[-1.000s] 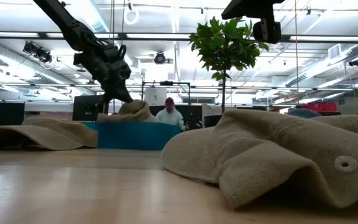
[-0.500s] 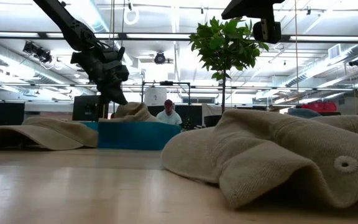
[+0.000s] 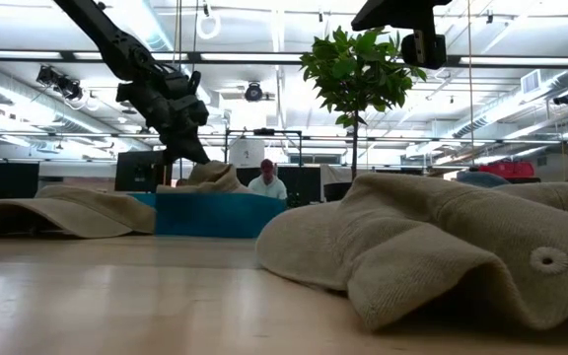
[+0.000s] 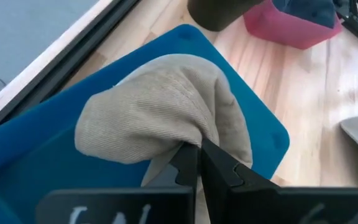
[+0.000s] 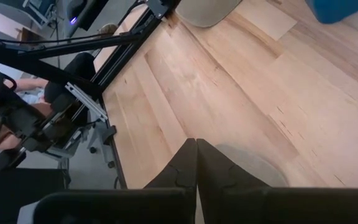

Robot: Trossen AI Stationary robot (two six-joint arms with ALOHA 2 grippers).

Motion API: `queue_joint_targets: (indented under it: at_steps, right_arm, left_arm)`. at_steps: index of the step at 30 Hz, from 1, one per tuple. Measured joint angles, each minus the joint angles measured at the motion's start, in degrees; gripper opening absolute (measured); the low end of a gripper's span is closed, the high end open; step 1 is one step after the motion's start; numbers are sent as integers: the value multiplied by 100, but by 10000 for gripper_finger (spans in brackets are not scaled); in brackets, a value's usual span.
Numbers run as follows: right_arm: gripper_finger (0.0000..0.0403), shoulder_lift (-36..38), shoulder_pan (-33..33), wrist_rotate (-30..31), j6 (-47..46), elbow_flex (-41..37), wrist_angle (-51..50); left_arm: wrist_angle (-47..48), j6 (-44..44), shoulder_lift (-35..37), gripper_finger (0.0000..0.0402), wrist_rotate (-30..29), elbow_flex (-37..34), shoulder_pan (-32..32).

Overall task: Pick & Place hat
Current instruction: Put the middle brown cap into the blue bin

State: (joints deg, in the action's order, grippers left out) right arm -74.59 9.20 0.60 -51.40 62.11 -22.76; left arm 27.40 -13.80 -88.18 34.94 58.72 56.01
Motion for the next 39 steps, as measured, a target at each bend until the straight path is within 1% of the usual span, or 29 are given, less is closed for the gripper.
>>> queue_joint_targets:
  at_steps: [5, 10, 13, 18, 22, 26, 28, 31, 39]
  right_arm:
    - [6, 0, 2, 0, -4, 0, 0]
    - [6, 0, 2, 1, -9, 0, 0]
    - [6, 0, 2, 0, -13, 0, 0]
    - [6, 0, 2, 1, -15, 0, -2]
    - [6, 0, 2, 0, -15, 0, 0]
    - [6, 0, 2, 0, -17, 0, 0]
    - [6, 0, 2, 1, -17, 0, -1]
    - [6, 0, 2, 1, -17, 0, 0]
    - [6, 0, 2, 2, -4, 0, 0]
  left_arm:
    - [9, 11, 0, 34, -197, 0, -1]
    - [5, 63, 0, 75, -191, 0, -1]
    - [-38, 122, 0, 102, -72, 0, 4]
    - [-157, 166, 0, 146, 314, 0, 6]
    - [-448, 450, 1, 180, 690, 0, 5]
    - [-828, 928, 2, 207, 1094, 2, 4]
    - [-1001, 1244, 4, 217, 1267, 4, 4]
    - [-1156, 1630, 7, 226, 1296, 9, 5]
    - [-1141, 1607, 7, 227, 1242, 9, 4]
